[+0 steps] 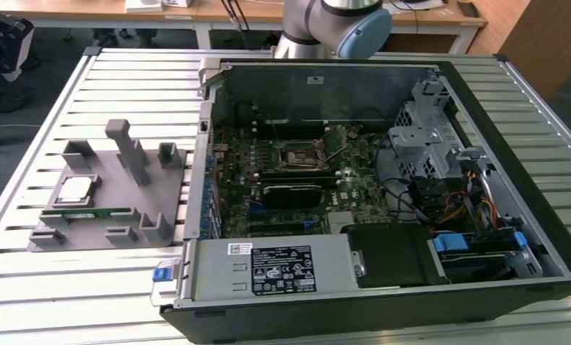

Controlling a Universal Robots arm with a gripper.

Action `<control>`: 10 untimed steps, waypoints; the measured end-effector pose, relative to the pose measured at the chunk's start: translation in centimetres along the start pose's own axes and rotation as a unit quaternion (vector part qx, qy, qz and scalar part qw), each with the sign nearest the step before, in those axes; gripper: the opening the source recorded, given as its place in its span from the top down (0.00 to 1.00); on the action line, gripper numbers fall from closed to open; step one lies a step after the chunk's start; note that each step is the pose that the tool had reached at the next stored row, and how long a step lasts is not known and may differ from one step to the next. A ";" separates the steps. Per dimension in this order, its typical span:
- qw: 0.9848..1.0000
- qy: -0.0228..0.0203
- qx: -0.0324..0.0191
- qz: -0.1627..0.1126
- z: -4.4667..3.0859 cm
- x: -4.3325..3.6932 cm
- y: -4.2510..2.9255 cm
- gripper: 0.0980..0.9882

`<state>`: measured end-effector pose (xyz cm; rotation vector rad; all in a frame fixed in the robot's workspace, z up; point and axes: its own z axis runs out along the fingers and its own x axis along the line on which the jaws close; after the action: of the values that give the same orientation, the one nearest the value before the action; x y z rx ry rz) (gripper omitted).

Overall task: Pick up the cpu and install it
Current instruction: 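Reach for the cpu, then pick up the cpu and move it towards the insertion slot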

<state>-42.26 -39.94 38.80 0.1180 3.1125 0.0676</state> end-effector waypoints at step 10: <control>1.000 0.000 0.000 0.000 0.13 0.99 -0.09 0.99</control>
<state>-43.24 -39.94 38.64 0.1178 3.1126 0.0677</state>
